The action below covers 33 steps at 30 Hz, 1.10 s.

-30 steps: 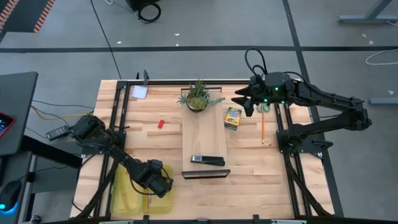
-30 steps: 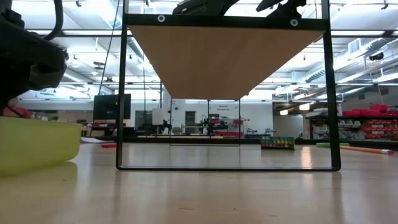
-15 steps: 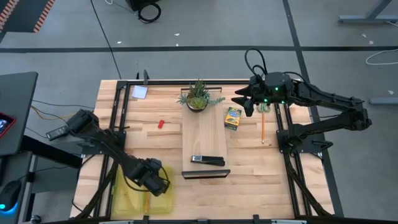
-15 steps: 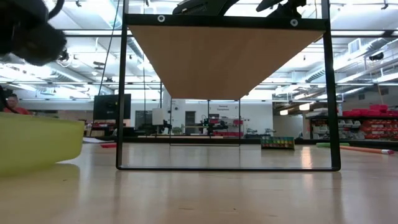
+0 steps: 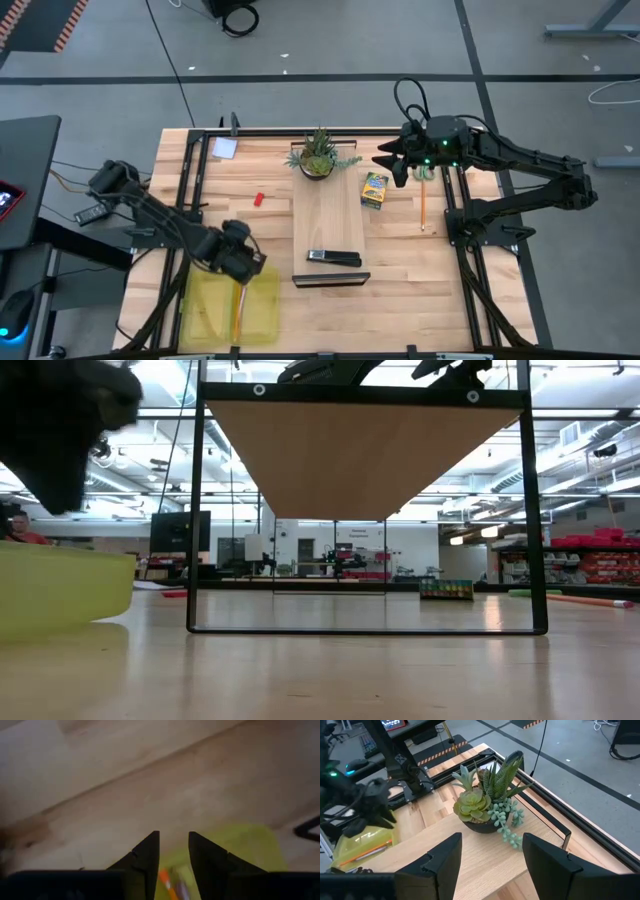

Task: Pack school essentials
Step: Put the yellow crayon box into the yellow supply box

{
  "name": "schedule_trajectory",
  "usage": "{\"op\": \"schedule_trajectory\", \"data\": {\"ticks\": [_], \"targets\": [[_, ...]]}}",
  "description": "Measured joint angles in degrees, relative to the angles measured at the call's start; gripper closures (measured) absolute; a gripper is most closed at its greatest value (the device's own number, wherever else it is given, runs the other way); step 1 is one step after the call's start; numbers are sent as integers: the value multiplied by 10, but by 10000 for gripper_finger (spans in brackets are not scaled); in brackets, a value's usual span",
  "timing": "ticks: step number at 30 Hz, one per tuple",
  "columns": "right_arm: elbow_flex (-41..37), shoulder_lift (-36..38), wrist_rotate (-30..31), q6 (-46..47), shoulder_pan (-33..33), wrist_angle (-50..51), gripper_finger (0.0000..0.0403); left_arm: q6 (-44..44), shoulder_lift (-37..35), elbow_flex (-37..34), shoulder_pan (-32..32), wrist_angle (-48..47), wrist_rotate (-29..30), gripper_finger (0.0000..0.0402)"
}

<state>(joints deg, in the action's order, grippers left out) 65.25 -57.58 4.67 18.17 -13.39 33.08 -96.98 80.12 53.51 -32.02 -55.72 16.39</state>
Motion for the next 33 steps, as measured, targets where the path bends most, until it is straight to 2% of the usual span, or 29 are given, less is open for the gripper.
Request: {"op": "schedule_trajectory", "data": {"ticks": [5, 10, 16, 24, 29, 33], "targets": [[0, 0, 0, 3, 0, 6, 186, 57, -55, -82, 53, 74, -1, 315], [0, 0, 0, 12, 0, 7, 186, 87, -96, -136, 105, 83, -1, 312], [0, 0, 0, 18, 0, 6, 186, 153, -105, -174, 180, 98, -1, 261], [0, 0, 0, 24, 0, 4, 186, 282, -105, -217, 303, 184, 7, 177], [0, 0, 0, 31, -5, 4, 186, 375, -105, -233, 400, 238, -36, 160], [0, 0, 0, 35, -14, 4, 186, 431, -105, -233, 461, 271, -47, 159]]}}
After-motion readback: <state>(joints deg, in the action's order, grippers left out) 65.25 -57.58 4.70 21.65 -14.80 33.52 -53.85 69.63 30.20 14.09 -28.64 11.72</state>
